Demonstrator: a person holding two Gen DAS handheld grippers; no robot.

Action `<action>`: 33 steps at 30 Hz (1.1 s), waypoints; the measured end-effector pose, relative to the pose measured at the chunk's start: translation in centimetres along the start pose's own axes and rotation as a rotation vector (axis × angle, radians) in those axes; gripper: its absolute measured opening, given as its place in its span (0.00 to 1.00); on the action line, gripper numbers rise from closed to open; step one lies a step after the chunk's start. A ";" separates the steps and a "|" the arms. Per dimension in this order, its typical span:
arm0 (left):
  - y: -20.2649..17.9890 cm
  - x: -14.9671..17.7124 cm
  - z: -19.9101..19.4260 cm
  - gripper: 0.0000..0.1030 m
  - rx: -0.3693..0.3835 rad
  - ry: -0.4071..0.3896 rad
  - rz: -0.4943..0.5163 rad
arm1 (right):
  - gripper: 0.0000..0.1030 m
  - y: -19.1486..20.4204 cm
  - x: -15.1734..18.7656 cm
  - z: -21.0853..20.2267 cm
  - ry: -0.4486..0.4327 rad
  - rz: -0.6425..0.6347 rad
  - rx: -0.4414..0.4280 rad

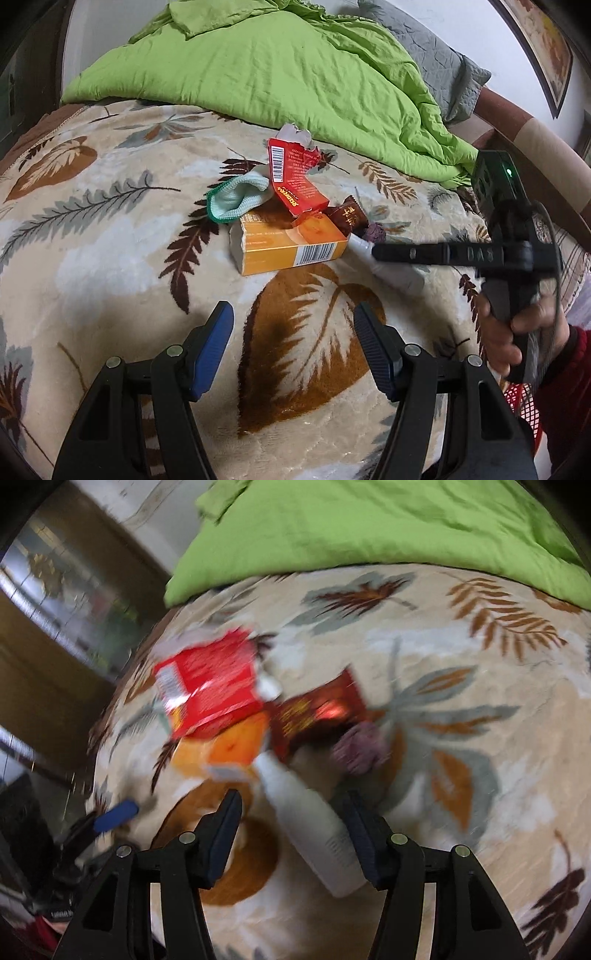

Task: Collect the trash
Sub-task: 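Grasp the red wrapper box with the left tool while the right tool grasps the white spray bottle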

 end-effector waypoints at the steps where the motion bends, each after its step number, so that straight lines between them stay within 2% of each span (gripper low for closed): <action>1: 0.0 0.0 0.0 0.64 -0.001 0.000 0.000 | 0.60 0.7 0.5 0.3 0.013 -0.024 0.016; 4: -0.1 0.0 0.0 0.64 0.001 0.000 0.005 | 0.57 2.0 1.4 1.2 0.020 -0.105 0.099; 6: -0.1 0.0 -0.2 0.64 0.001 -0.003 0.006 | 0.35 2.3 1.8 2.0 0.024 -0.142 0.195; 9: 0.2 -0.2 -0.3 0.64 0.017 -0.008 -0.016 | 0.33 2.3 2.4 1.7 0.015 -0.125 0.239; 12: 0.4 -0.7 -0.4 0.64 0.042 -0.022 -0.039 | 0.31 1.9 3.4 0.3 -0.019 -0.036 0.222; 17: 0.4 -3.4 -0.8 0.64 0.059 -0.082 -0.031 | 0.31 1.6 6.7 -3.7 -0.124 0.152 0.086; 20: 0.8 -6.1 -0.4 0.64 0.056 -0.116 -0.028 | 0.32 1.3 8.4 -5.6 -0.177 0.202 0.003; 22: 0.9 -8.2 0.4 0.64 0.047 -0.127 0.006 | 0.31 1.5 8.8 -6.3 -0.204 0.193 0.008; 25: 1.5 -10.9 3.0 0.64 0.028 -0.075 0.053 | 0.32 1.8 8.8 -7.8 -0.277 0.174 -0.015; 27: 1.8 -11.7 4.2 0.54 0.021 -0.051 0.080 | 0.32 1.2 8.7 -7.8 -0.277 0.204 -0.022; 29: 1.5 -12.0 5.5 0.50 0.054 -0.010 0.115 | 0.32 0.6 8.5 -7.9 -0.279 0.231 -0.048; 31: 0.8 -11.9 6.8 0.42 0.046 0.019 0.164 | 0.32 0.4 8.4 -7.7 -0.271 0.253 -0.061; 33: 0.1 -11.5 7.6 0.27 0.033 0.032 0.206 | 0.32 0.2 8.1 -7.4 -0.269 0.269 -0.071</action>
Point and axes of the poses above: each gripper's, at about its wrist camera, not at the fingertips, and z roughly the way its jaws point, y to its left, x to its underside, the point moved 4 cm from there along z, roughly the way its jaws point, and after that the axes turned 8 degrees about z, right-handed, at the moved point
